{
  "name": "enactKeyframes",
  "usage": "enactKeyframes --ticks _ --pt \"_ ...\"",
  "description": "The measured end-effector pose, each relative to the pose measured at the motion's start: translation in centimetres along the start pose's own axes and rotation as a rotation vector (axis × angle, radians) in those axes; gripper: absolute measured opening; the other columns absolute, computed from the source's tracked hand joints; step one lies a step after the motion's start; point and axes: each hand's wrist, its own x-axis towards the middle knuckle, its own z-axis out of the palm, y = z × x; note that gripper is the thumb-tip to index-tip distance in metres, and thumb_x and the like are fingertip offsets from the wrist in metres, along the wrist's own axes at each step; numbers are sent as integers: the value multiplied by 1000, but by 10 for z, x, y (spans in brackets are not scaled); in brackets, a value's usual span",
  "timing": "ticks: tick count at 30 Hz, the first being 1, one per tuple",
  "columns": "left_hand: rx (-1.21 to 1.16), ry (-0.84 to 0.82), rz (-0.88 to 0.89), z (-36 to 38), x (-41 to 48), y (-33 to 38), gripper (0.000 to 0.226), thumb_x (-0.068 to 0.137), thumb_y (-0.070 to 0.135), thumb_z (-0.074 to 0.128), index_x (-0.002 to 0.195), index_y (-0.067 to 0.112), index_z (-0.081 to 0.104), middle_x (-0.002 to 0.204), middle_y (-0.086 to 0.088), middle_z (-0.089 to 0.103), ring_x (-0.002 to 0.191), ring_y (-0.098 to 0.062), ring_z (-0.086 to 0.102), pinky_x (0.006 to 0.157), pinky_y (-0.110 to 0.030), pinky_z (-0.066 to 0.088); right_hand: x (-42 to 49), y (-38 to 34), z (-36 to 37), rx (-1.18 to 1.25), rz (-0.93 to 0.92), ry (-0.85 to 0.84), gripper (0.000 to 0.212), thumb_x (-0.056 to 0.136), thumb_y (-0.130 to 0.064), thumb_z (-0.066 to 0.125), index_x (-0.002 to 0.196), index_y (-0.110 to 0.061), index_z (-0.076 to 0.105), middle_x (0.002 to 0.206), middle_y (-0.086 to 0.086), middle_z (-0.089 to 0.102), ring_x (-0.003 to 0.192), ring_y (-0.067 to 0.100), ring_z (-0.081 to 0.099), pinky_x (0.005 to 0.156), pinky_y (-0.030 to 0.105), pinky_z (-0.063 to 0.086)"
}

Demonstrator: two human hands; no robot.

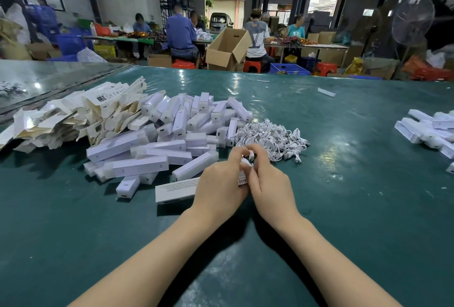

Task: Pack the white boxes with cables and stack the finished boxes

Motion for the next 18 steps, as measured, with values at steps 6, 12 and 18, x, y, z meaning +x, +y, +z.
enactKeyframes --ticks 6,12,18 --pt "-108 -12 69 -5 5 0 42 71 7 68 97 18 37 93 2 60 86 -30 60 66 -25 36 6 7 -19 70 -159 -99 46 84 2 50 125 -18 53 107 -8 41 71 -1 47 67 16 36" --pt "-193 46 206 -12 4 -10 50 54 3 50 93 23 27 100 -12 37 89 -23 42 74 -27 41 8 11 -28 25 -242 -267 63 70 4 61 129 -16 52 97 -21 49 81 -13 48 74 3 30" --pt "-179 355 287 -16 6 -7 39 63 22 51 97 16 34 109 -6 35 106 -22 39 89 -28 34 16 19 -47 227 -166 224 28 74 3 67 93 -17 65 78 -1 63 65 3 46 62 13 38"
